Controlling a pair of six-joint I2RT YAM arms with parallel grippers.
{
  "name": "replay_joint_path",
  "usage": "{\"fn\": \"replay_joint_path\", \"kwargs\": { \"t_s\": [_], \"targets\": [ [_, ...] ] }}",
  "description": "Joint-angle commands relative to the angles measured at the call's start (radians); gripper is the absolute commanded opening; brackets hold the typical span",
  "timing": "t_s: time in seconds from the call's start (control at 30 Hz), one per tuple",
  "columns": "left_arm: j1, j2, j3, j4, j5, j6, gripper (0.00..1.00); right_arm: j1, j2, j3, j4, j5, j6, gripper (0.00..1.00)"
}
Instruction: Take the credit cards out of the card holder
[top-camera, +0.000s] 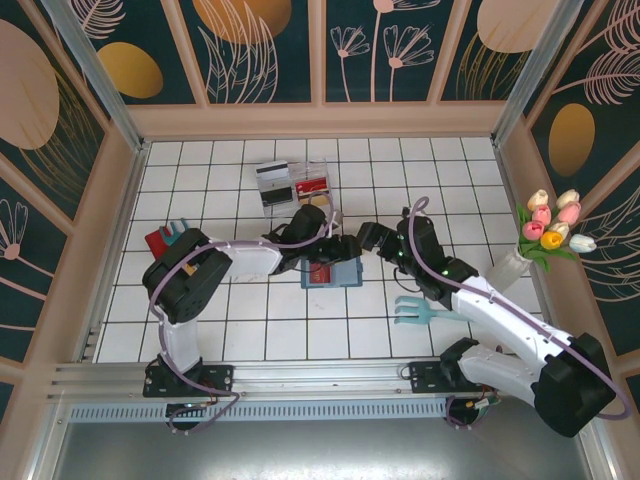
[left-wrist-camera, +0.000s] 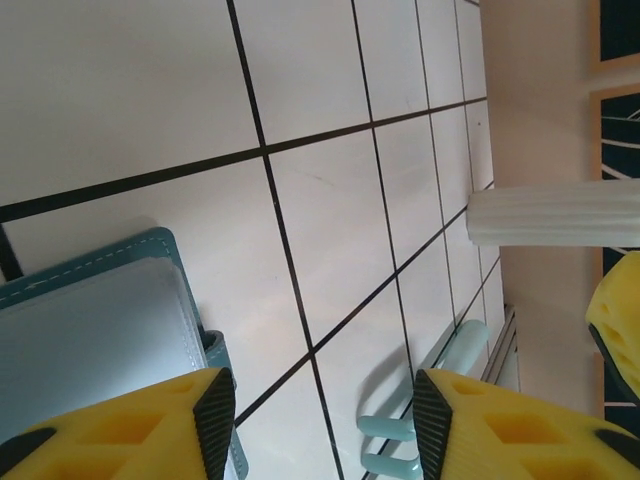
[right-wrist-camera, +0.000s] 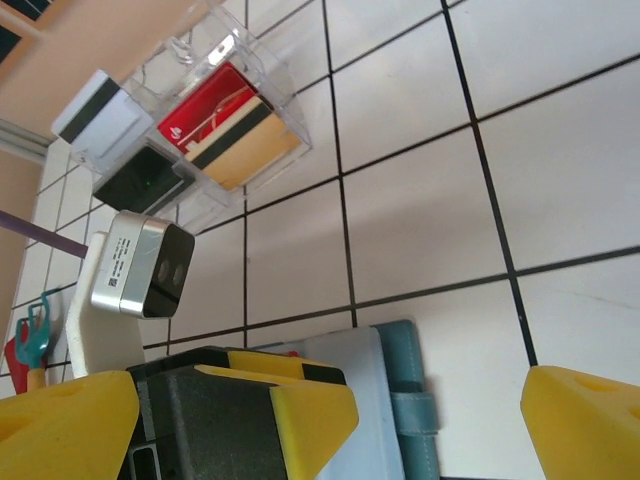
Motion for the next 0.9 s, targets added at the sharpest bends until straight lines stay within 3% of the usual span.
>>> {"fn": "replay_joint_path", "kwargs": {
  "t_s": [0.0, 0.3, 0.5, 0.67, 0.87],
  "targets": [
    [-0.001, 0.034, 0.019, -0.052, -0.041, 0.016, 0.54, -0.012, -0.018, -0.015, -0.023, -0.011, 0.023, 0.99],
    [0.001, -0.013, -0.003, -0.032, -0.071, 0.011, 0.56, -0.018, -0.016, -0.018, -0.015, -0.032, 0.024, 0.99],
    [0.048, -0.118, -0.094, 0.03, -0.099, -0.016, 0.63, -0.028, 0.023, 0.001, 0.021, -0.135, 0.029, 0.96],
    [0.127, -0.27, -0.246, 0.066, -0.203, -0.082, 0.58, -0.024, 0.095, 0.009, 0.108, -0.268, 0.052, 0.83],
    [0.145, -0.405, -0.378, -0.016, -0.35, -0.122, 0.49, 0.028, 0.233, 0.043, 0.169, -0.333, 0.089, 0.59]
  ]
}}
